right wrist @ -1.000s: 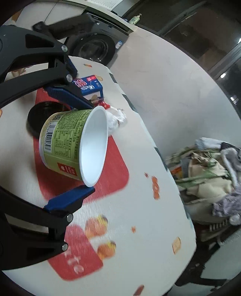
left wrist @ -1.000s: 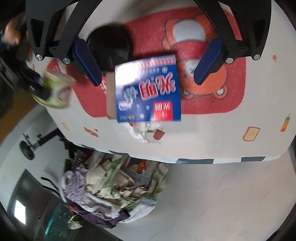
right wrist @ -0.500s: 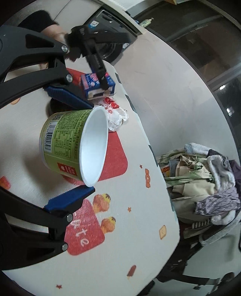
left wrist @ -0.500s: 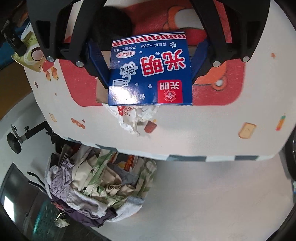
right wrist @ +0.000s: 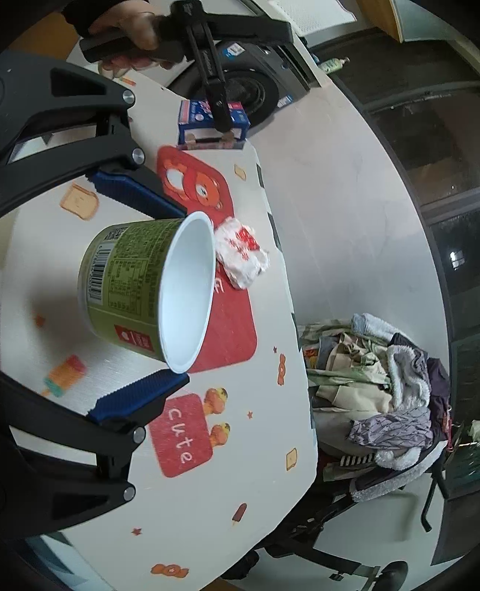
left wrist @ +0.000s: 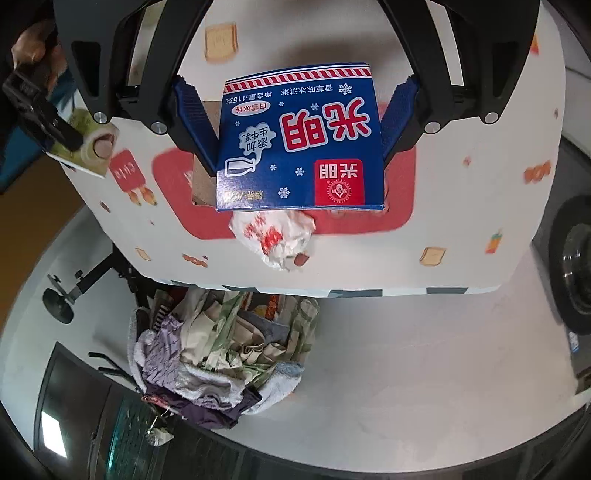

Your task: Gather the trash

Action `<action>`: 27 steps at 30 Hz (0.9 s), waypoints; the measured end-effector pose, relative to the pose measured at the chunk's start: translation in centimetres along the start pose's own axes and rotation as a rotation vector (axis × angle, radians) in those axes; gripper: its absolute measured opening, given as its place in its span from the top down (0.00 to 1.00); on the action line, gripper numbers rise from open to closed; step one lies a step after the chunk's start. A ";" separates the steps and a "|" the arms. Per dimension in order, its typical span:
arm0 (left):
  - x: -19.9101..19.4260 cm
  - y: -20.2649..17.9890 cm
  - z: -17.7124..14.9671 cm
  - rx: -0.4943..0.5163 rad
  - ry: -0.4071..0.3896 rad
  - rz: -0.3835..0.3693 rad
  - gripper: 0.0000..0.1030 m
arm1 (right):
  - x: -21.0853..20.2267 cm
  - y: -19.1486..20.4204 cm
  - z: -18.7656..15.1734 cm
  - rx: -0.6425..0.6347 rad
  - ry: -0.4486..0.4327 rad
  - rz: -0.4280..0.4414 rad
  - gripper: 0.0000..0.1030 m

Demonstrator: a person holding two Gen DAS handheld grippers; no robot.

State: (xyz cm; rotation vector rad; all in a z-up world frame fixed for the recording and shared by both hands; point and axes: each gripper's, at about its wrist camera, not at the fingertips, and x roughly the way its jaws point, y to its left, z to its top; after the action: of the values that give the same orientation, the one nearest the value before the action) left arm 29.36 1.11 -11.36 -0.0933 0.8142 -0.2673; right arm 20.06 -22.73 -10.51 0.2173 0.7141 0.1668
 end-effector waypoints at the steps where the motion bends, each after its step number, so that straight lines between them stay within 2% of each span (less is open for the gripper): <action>1: -1.1 0.0 -1.0 0.006 -0.009 0.001 0.24 | -0.4 0.4 -0.4 -0.009 0.000 0.004 0.21; 7: -5.2 -0.3 -6.2 0.019 -0.007 -0.023 0.24 | -2.7 3.1 -3.1 -0.068 0.017 0.018 0.21; 14: -8.0 -0.8 -11.7 0.015 0.022 -0.053 0.24 | -5.1 5.4 -6.6 -0.097 0.041 0.057 0.21; 20: -10.1 -1.8 -15.5 0.015 0.039 -0.075 0.24 | -7.0 5.9 -9.3 -0.088 0.054 0.072 0.21; 27: -11.4 -3.8 -20.4 0.071 0.083 -0.088 0.24 | -9.2 5.4 -12.2 -0.079 0.074 0.081 0.21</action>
State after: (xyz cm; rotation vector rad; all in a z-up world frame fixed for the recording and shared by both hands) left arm 6.24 0.96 -16.60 -0.0518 0.8837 -0.3843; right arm 4.74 -17.89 -12.28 0.1650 0.7707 0.2812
